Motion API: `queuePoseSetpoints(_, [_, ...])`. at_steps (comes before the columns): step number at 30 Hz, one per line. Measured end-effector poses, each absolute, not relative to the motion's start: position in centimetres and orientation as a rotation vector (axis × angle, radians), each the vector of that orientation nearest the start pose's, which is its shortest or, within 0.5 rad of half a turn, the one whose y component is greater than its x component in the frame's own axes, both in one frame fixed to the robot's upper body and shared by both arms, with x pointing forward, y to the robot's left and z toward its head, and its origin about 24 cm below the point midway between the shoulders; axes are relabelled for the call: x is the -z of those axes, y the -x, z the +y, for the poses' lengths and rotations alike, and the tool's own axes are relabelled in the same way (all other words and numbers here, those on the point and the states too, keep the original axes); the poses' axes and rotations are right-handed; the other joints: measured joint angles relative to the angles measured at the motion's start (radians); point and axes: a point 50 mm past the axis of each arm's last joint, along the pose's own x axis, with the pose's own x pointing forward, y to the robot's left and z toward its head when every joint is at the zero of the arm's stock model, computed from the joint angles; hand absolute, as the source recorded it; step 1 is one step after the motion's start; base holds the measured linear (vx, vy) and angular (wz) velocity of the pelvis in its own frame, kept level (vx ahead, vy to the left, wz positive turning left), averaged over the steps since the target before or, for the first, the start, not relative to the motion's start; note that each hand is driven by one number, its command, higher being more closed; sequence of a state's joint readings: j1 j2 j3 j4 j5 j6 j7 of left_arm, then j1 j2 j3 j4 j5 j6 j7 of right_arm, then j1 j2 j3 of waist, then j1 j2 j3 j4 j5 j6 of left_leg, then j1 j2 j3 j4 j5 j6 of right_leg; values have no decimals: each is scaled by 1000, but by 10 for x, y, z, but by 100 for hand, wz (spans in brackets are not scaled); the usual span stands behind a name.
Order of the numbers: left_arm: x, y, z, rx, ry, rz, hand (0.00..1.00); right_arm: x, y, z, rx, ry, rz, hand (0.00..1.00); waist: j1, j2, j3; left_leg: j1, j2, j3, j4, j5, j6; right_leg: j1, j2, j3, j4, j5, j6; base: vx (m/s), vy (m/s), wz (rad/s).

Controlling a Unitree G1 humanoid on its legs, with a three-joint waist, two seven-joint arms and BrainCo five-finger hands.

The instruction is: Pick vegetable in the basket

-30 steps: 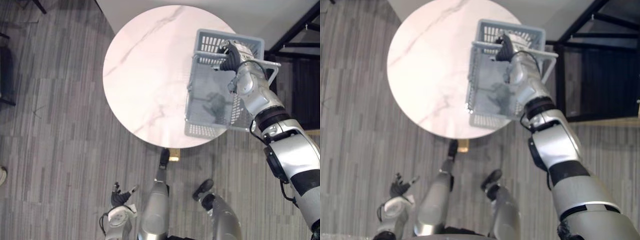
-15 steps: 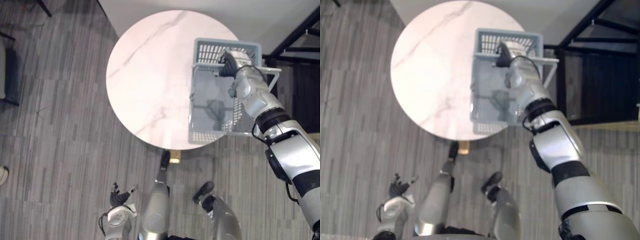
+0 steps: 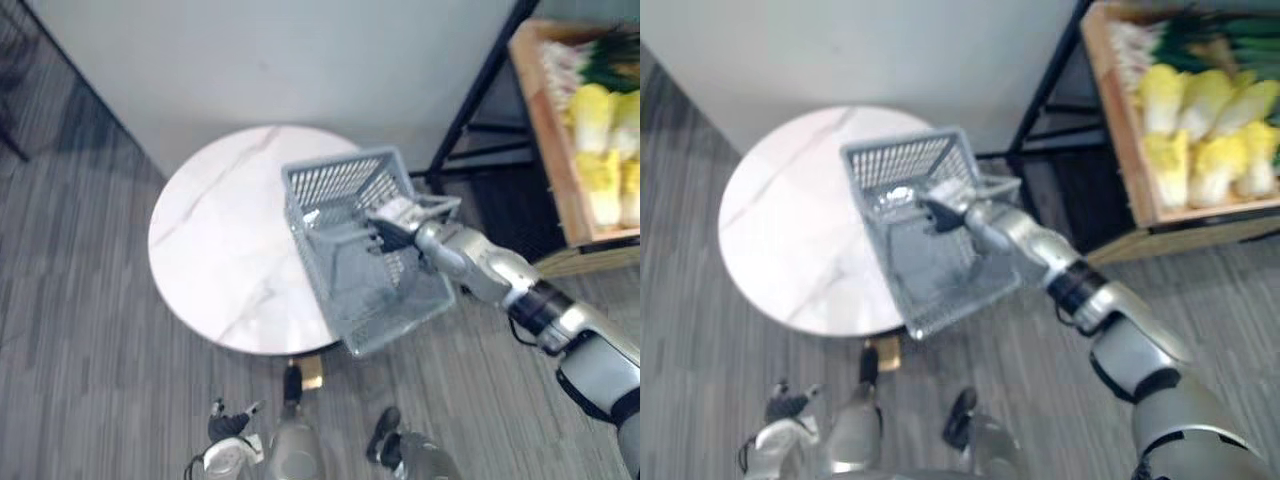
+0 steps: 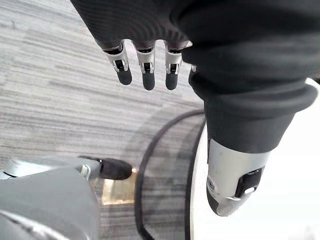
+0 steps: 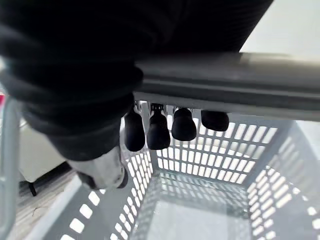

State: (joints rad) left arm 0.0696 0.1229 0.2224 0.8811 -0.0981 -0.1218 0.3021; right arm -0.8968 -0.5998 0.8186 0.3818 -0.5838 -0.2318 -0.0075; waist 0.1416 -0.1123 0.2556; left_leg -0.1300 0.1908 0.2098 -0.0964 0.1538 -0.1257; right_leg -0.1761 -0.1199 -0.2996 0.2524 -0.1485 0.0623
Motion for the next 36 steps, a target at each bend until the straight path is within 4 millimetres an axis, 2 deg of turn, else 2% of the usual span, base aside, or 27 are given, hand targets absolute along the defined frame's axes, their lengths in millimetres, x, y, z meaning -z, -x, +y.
queuePoseSetpoints(2, [132, -122, 247, -604, -86, 851, 0, -137, -333, -94, -698, 1515, -614, 100, -8, 2, -38, 16, 8, 29, 0, -7, -1, 8, 14, 32, -34, 24, 0, 15, 10, -46])
queuePoseSetpoints(3, [135, -118, 245, -591, -104, 873, 0, -127, -328, -102, -734, 1511, -577, 100, -25, 6, -54, 20, 9, 34, 0, -8, -1, 20, 19, 37, -51, 38, 1, 18, 15, -30])
queuePoseSetpoints(5, [137, -115, 244, -573, -117, 898, 0, -115, -323, -118, -766, 1530, -508, 100, -37, 10, -58, 47, 11, 51, 0, -9, 0, 45, 24, 52, -76, 51, 1, -22, 22, -23])
queuePoseSetpoints(8, [142, -106, 240, -522, -148, 936, 0, -93, -313, -143, -794, 1553, -392, 100, -56, 22, -96, 53, 16, 66, -1, -29, 0, 47, 34, 70, -100, 63, 7, -33, 30, -24])
queuePoseSetpoints(10, [146, -97, 238, -491, -165, 974, 0, -67, -296, -169, -817, 1535, -269, 100, -61, 30, -113, 79, 13, 97, -1, -35, -1, 68, 36, 98, -130, 86, 10, -7, 55, -35])
queuePoseSetpoints(12, [148, -92, 237, -476, -177, 992, 0, -53, -285, -182, -833, 1532, -198, 100, -65, 37, -125, 89, 10, 115, -1, -40, -5, 68, 33, 118, -133, 91, 15, -9, 50, -25])
queuePoseSetpoints(13, [149, -88, 235, -457, -195, 1004, 0, -44, -276, -194, -839, 1536, -146, 100, -77, 44, -133, 90, 6, 121, -1, -41, -6, 70, 31, 123, -144, 97, 20, -6, 51, -19])
queuePoseSetpoints(17, [153, -75, 232, -438, -198, 1043, 0, -27, -252, -227, -838, 1562, -21, 100, -100, 66, -150, 105, -3, 154, -2, -50, -3, 75, 27, 155, -167, 117, 29, 10, 43, -25])
queuePoseSetpoints(22, [155, -69, 227, -394, -198, 1061, 0, -1, -211, -276, -795, 1590, 208, 100, -116, 90, -179, 116, -17, 169, -3, -58, -5, 83, 19, 171, -181, 126, 37, 38, 26, -7])
queuePoseSetpoints(23, [155, -69, 226, -390, -196, 1062, 0, 10, -189, -295, -773, 1587, 314, 100, -121, 100, -185, 117, -23, 168, -3, -58, -5, 86, 13, 170, -184, 127, 39, 38, 27, 6])
queuePoseSetpoints(25, [156, -67, 226, -392, -196, 1068, 0, 18, -173, -305, -767, 1585, 377, 100, -125, 106, -189, 120, -27, 164, -3, -59, -5, 95, 10, 166, -190, 129, 41, 38, 27, 6])
queuePoseSetpoints(26, [157, -59, 227, -394, -197, 1087, 0, 29, -151, -311, -774, 1575, 443, 100, -137, 108, -191, 132, -31, 166, -5, -64, -2, 110, 6, 167, -197, 130, 43, 39, 26, 2])
queuePoseSetpoints(29, [160, -47, 226, -377, -215, 1131, 0, 37, -134, -315, -768, 1555, 486, 100, -162, 112, -202, 138, -36, 170, -6, -69, -4, 113, 1, 172, -200, 131, 44, 29, 25, -5])
queuePoseSetpoints(30, [161, -43, 225, -370, -221, 1145, 0, 43, -123, -322, -722, 1534, 534, 100, -169, 114, -204, 150, -40, 180, -6, -73, -2, 116, -3, 176, -199, 130, 44, 17, 32, -16])
queuePoseSetpoints(32, [161, -42, 224, -367, -221, 1147, 0, 51, -110, -332, -676, 1525, 605, 100, -168, 120, -210, 159, -43, 191, -7, -82, 0, 119, -6, 187, -201, 129, 43, 6, 35, -16])
queuePoseSetpoints(34, [161, -41, 223, -367, -218, 1148, 0, 61, -87, -344, -613, 1505, 726, 100, -170, 126, -214, 173, -51, 192, -7, -91, 0, 132, -14, 190, -202, 129, 44, -2, 41, -3])
queuePoseSetpoints(36, [162, -40, 222, -366, -217, 1150, 0, 66, -74, -349, -562, 1481, 784, 100, -174, 127, -214, 176, -58, 191, -7, -93, 4, 136, -23, 192, -201, 129, 44, -10, 43, 2])
